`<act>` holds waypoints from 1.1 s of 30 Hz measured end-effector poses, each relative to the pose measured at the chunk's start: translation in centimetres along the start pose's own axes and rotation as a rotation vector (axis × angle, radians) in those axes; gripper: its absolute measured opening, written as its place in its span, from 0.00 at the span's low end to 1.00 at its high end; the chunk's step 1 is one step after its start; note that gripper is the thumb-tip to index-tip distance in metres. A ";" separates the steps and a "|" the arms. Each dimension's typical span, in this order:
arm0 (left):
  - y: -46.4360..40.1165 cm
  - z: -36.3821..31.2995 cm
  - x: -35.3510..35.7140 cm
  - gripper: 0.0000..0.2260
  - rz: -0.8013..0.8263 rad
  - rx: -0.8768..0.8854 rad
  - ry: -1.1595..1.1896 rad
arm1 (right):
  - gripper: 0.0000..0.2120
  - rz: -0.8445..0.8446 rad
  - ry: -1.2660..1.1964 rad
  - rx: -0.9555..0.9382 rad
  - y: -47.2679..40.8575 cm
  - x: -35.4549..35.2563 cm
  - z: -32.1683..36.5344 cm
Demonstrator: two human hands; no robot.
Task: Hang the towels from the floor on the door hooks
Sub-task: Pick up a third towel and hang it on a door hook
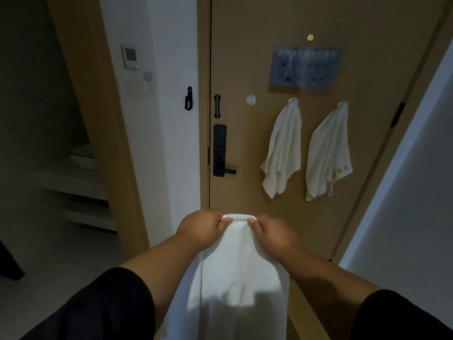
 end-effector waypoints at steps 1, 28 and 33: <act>-1.2 0.2 0.1 0.19 -0.004 -0.005 0.003 | 0.22 0.003 -0.007 -0.017 -1.2 -0.2 -0.3; -40.3 8.8 2.0 0.23 0.100 0.187 0.130 | 0.20 -0.074 0.125 0.171 -36.9 2.1 -8.5; -45.9 9.4 1.8 0.22 0.073 0.274 0.104 | 0.22 -0.082 0.112 0.232 -41.2 2.0 -9.5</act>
Point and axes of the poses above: each hand's wrist, its own y-axis away from the middle knuckle, its own x-axis out of the palm, z = x × y, the point moved 9 cm from there along -y, towards the middle knuckle, and after that the axes turned 15 degrees about y, right-handed, at the moved point
